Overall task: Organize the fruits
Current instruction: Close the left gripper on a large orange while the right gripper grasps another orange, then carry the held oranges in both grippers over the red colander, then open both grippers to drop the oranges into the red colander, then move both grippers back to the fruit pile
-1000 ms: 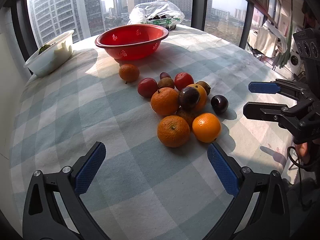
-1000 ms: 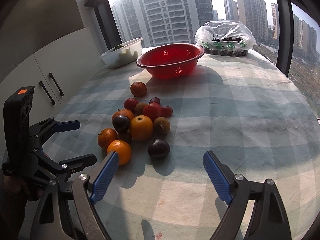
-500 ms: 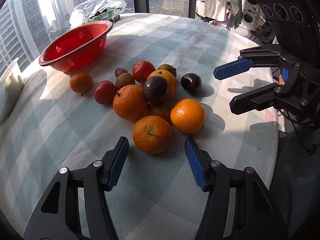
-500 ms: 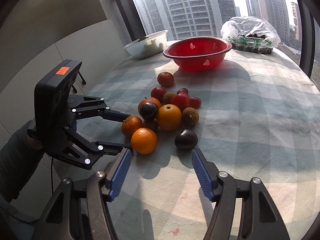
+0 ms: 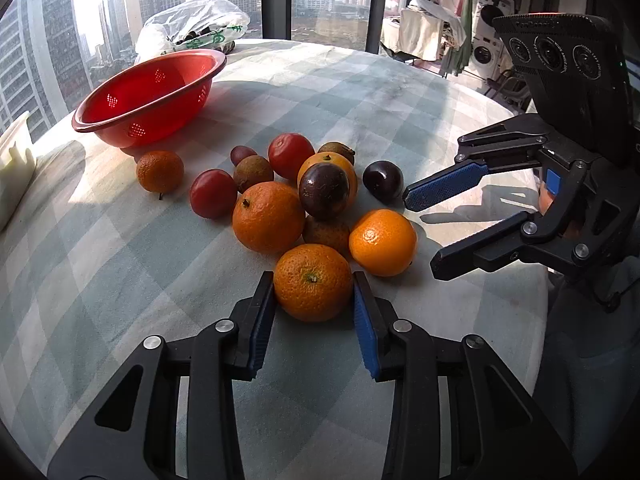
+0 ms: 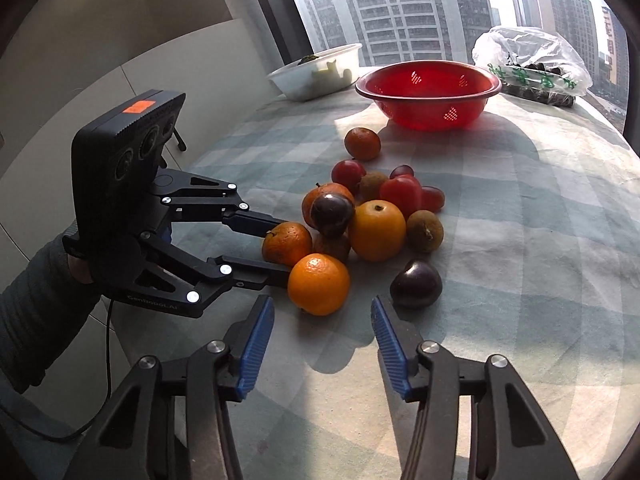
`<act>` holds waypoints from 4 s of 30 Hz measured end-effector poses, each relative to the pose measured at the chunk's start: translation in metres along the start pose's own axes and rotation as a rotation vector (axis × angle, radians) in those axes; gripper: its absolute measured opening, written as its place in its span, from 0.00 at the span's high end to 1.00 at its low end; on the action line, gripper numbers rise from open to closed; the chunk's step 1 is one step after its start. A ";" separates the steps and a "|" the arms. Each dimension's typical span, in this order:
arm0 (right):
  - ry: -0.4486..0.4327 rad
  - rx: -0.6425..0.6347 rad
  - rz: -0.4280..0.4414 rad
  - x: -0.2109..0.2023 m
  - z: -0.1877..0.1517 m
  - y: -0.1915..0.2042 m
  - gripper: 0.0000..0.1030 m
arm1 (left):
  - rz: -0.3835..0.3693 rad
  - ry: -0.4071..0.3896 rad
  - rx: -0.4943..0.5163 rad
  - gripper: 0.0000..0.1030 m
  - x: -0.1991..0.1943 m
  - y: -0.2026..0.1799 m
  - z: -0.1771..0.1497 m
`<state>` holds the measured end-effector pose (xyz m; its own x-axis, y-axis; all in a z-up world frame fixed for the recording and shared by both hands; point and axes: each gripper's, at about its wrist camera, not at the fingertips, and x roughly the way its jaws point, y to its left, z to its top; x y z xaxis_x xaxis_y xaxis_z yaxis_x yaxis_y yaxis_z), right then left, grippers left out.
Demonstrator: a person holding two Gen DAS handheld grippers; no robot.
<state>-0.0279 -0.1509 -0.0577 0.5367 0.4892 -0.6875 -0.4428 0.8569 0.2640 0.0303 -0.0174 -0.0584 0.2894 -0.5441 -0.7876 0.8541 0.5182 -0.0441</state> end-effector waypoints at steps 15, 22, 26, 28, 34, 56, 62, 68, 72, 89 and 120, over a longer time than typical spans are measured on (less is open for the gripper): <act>0.056 -0.015 -0.012 0.020 0.008 0.001 0.63 | 0.055 -0.053 -0.126 0.66 -0.029 -0.001 -0.028; 0.041 -0.005 0.036 0.005 0.008 -0.003 0.63 | 0.062 -0.109 -0.161 0.66 -0.042 0.007 -0.016; -0.009 0.022 0.085 -0.019 0.020 -0.015 0.63 | 0.065 -0.160 -0.166 0.66 -0.058 0.017 0.000; -0.042 0.041 0.081 -0.031 0.034 -0.027 0.63 | 0.085 -0.188 -0.171 0.66 -0.068 0.026 0.013; -0.125 0.070 -0.095 -0.048 0.091 -0.071 0.63 | 0.213 -0.240 -0.231 0.66 -0.079 0.076 0.068; 0.145 -0.109 -0.257 0.110 0.225 -0.136 0.63 | 0.286 0.120 -0.139 0.65 0.093 0.182 0.189; 0.168 -0.147 -0.281 0.124 0.224 -0.138 0.62 | 0.312 0.143 -0.116 0.65 0.107 0.179 0.188; 0.153 -0.169 -0.303 0.127 0.229 -0.139 0.51 | 0.348 0.138 -0.110 0.48 0.106 0.179 0.188; 0.145 -0.163 -0.297 0.120 0.228 -0.139 0.48 | 0.358 0.124 -0.117 0.39 0.100 0.182 0.186; -0.194 -0.065 -0.131 -0.047 0.118 -0.072 0.31 | 0.400 -0.109 -0.138 0.15 -0.026 0.088 0.124; 0.017 0.028 -0.175 0.004 0.004 -0.044 0.55 | 0.363 -0.079 0.056 0.48 -0.019 -0.037 0.043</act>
<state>-0.0028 -0.1861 -0.0693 0.5914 0.3300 -0.7358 -0.3235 0.9329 0.1583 0.0117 -0.0548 -0.0155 0.6079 -0.3820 -0.6961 0.7116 0.6510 0.2641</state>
